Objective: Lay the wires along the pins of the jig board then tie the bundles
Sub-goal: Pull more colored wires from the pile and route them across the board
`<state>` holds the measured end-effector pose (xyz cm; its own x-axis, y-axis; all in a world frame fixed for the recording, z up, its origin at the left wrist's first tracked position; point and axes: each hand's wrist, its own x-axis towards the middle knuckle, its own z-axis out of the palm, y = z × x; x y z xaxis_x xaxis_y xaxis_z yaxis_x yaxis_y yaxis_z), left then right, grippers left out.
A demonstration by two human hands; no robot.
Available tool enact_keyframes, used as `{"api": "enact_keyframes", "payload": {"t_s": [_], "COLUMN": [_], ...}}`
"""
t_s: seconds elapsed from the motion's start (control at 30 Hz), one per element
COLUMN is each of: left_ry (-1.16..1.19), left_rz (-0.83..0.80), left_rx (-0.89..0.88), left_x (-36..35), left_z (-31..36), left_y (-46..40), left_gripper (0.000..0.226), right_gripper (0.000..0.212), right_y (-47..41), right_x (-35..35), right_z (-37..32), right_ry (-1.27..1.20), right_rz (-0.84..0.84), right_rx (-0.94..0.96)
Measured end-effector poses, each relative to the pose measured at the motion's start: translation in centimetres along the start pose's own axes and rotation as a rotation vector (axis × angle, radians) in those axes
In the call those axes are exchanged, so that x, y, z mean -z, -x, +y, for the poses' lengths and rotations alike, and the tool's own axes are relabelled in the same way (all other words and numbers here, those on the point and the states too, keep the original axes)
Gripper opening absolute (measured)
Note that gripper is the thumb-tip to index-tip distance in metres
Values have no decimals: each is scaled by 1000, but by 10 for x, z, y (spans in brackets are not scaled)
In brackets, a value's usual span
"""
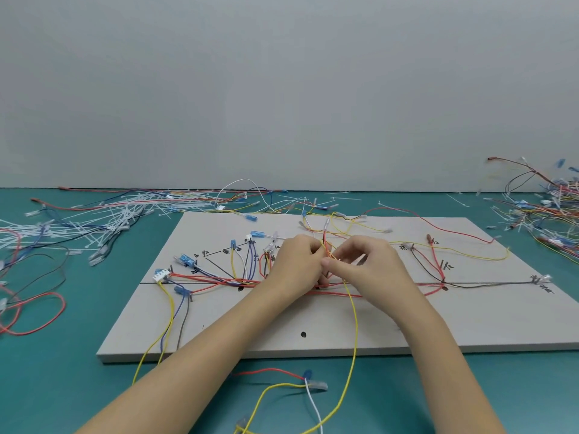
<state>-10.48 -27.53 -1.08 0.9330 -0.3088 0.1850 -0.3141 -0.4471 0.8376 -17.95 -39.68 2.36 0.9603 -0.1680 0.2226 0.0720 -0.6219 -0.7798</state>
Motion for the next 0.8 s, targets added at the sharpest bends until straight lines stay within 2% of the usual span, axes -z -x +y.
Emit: {"api": "enact_keyframes", "payload": {"t_s": [0.1,0.37,0.57,0.8], "left_ry": [16,-1,-24,-47], "left_rz": [10,31,16,24], "left_rx": [5,-17,-35,-66], "left_x": [-1,-2,0,0], "left_z": [0,1,2,3], "left_y": [0,3,4,6], "left_gripper": [31,39,39,38], "right_gripper": [5,26,30,30], "right_y": [-1,-4,-4,-5], "right_x": [2,15,10,2], "right_z": [4,6,6,6], "right_ry": [59,115,236,210], "right_rz": [37,239,199,160], "right_rx": [32,124,177,203]}}
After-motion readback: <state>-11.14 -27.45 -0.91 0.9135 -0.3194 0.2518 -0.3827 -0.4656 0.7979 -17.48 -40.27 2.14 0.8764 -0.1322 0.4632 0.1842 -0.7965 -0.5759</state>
